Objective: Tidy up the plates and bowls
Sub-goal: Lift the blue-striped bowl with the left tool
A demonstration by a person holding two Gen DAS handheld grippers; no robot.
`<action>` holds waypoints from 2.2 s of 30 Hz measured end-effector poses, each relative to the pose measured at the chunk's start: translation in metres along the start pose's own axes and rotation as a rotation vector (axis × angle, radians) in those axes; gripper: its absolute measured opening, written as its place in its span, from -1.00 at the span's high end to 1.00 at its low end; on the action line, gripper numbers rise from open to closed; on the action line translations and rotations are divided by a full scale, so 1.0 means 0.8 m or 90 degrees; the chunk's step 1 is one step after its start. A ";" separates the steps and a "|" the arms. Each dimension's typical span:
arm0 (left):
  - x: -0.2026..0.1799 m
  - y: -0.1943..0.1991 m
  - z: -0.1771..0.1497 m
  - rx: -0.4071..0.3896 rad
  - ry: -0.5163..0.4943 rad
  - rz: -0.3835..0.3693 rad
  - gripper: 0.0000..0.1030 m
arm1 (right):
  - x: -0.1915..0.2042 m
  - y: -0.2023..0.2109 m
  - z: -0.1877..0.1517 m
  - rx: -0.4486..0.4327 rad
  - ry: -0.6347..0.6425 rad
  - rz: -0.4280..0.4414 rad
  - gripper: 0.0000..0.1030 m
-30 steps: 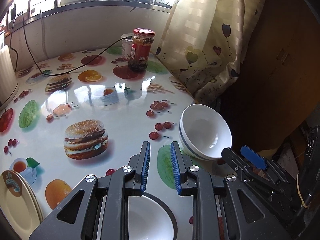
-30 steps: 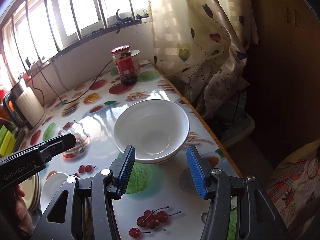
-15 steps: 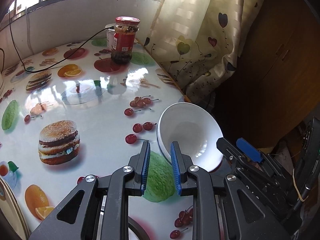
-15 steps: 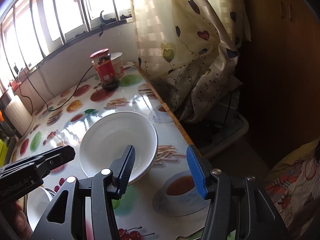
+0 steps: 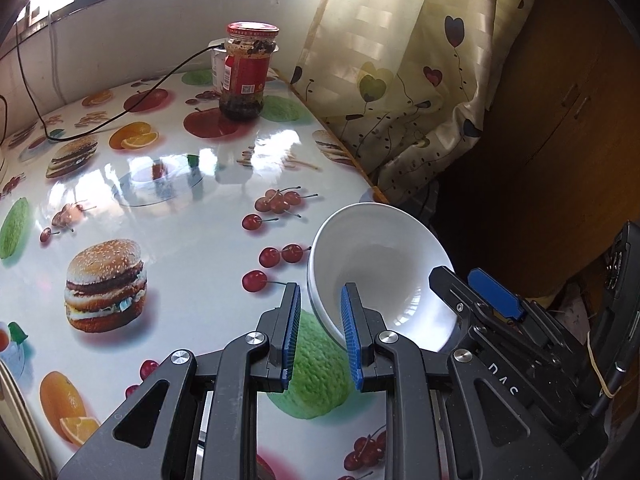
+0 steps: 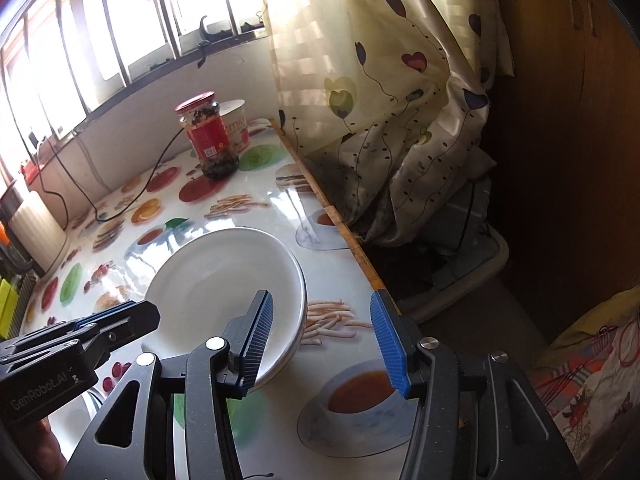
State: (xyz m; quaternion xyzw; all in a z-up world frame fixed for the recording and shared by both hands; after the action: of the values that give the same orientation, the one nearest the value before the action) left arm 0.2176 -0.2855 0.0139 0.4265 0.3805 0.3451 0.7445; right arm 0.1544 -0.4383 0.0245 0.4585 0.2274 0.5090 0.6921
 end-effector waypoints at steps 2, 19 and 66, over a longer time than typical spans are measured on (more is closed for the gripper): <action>0.000 -0.002 -0.001 0.003 0.000 0.004 0.58 | 0.000 -0.003 0.001 0.003 0.001 0.001 0.12; 0.000 -0.011 0.002 0.009 0.012 0.010 0.58 | 0.008 -0.016 0.005 0.011 0.014 0.027 0.56; 0.002 -0.006 -0.001 -0.003 0.006 0.019 0.71 | 0.014 -0.010 0.010 0.003 0.024 0.036 0.78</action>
State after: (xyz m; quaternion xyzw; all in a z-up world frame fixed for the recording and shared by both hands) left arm 0.2187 -0.2861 0.0088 0.4288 0.3766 0.3591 0.7384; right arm 0.1691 -0.4317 0.0229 0.4568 0.2288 0.5366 0.6716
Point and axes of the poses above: each gripper's, at about its wrist camera, not at the fingertips, and y roughly against the way its jaws point, x to its left, z to its top, the point moved 2 cm from there along -y, roughly the way its jaws point, and after that the axes turned 14 degrees about x, right-handed, at the moved point
